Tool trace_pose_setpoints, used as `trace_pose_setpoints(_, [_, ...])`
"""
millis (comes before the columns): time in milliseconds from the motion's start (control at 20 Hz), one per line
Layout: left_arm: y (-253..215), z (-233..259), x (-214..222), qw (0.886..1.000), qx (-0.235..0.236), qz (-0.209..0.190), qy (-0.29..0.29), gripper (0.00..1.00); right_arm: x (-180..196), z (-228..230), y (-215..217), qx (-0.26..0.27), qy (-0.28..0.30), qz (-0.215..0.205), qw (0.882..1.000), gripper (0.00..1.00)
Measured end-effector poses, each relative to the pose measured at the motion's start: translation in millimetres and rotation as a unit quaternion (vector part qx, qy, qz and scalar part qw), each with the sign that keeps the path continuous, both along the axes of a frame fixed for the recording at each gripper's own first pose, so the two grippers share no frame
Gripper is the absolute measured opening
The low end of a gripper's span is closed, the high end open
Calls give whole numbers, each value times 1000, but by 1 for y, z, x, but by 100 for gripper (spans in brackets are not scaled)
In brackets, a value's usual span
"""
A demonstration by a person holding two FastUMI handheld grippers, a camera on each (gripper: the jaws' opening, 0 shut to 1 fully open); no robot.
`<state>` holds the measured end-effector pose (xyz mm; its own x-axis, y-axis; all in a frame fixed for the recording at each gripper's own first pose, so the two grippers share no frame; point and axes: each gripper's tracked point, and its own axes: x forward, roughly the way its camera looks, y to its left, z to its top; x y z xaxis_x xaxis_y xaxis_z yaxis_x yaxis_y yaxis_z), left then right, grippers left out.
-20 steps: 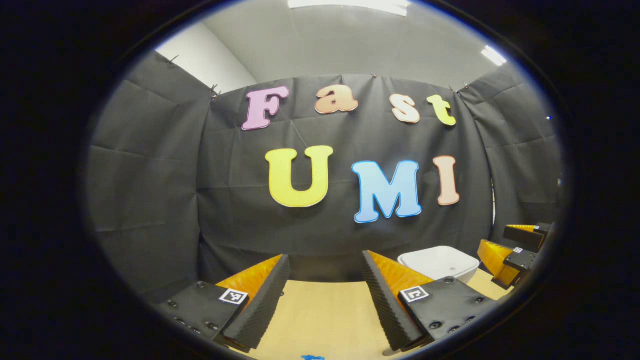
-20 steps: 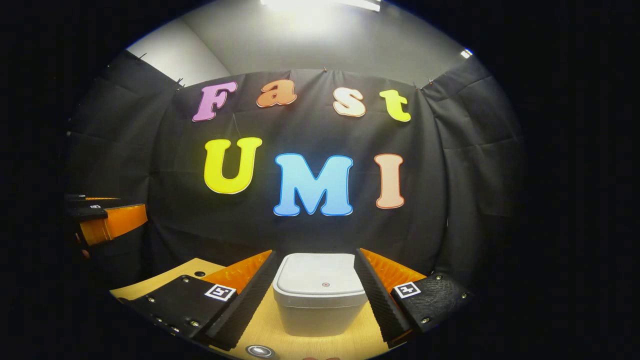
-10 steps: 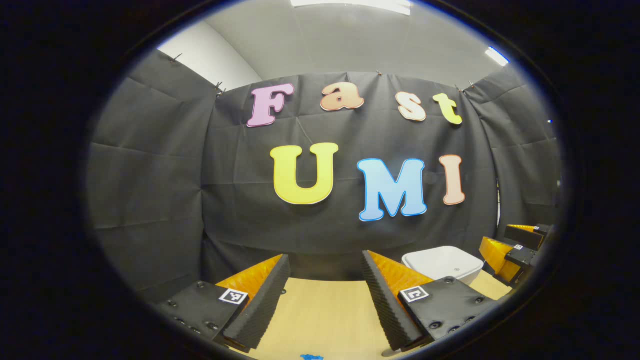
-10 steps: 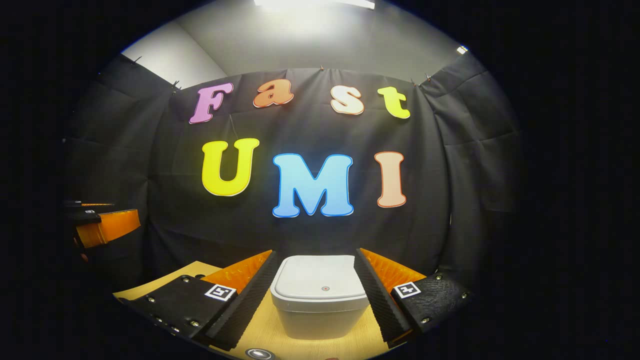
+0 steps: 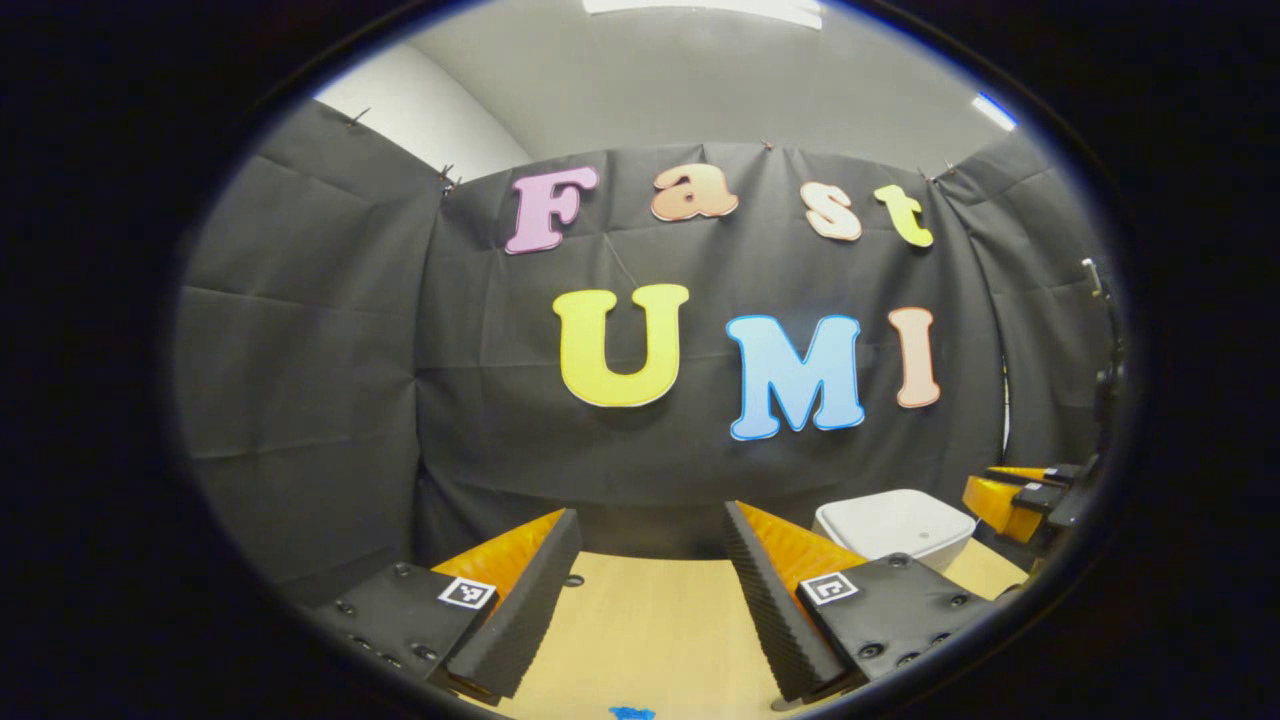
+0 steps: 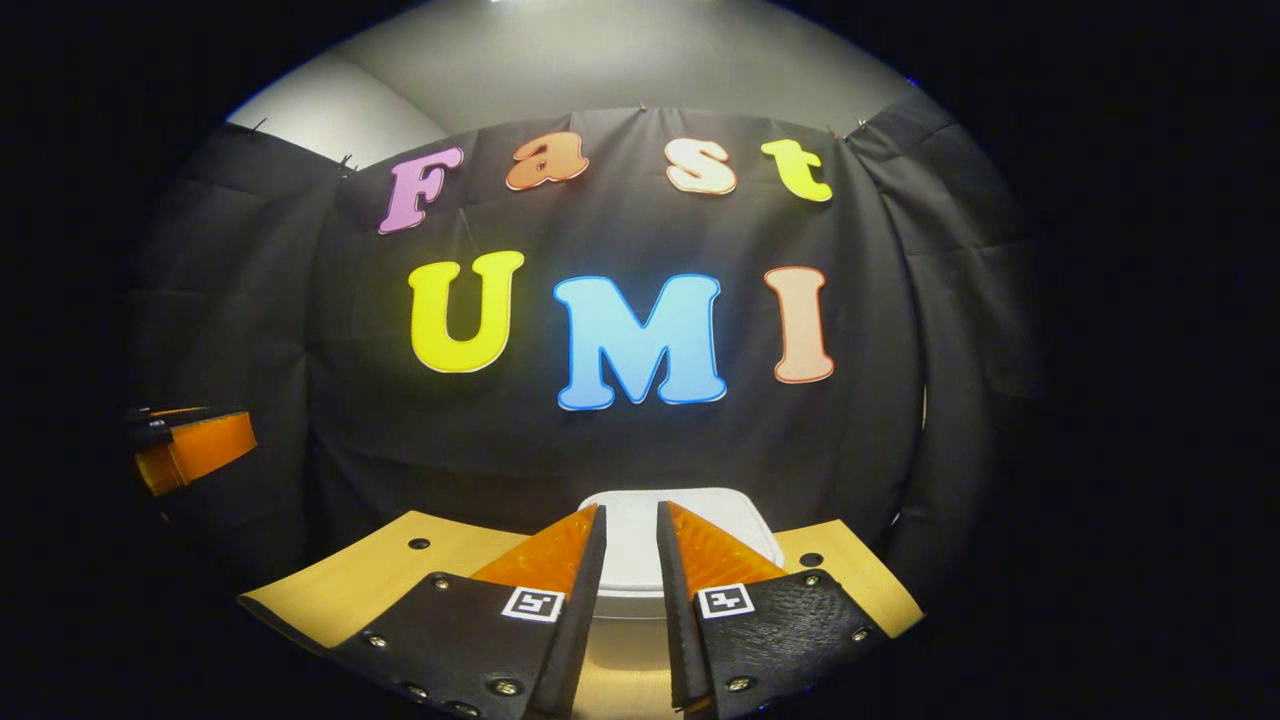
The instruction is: Press the lid of the desktop garbage bin to open it, pick up the crumpled paper on the desktop and throw it into the bin, then pick up the pop can on the desktop and drop it into the bin, and finally close the garbage bin lid.
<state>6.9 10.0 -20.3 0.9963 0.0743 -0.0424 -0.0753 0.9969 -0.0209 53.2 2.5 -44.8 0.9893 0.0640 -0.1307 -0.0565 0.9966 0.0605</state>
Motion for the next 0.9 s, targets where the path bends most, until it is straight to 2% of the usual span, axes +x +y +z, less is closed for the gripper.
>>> trace_pose_setpoints(50, [1,-2,0,1000,-1,1,2,100,-7,6,-8,0,-5,-6,1000,10])
trace_pose_setpoints(100, [2,-2,0,1000,-2,1,2,100,-6,7,-2,6,-6,7,1000,7])
trace_pose_setpoints(350, [5,-5,-2,1000,-2,5,5,100,9,-6,-2,10,12,8,1000,6])
trace_pose_setpoints(750, [12,-7,-7,1000,1,13,8,100,39,-69,-16,46,114,-5,992,6])
trace_pose_setpoints(900, [19,-11,-10,1000,2,20,12,100,44,-76,-22,48,121,-13,991,6])
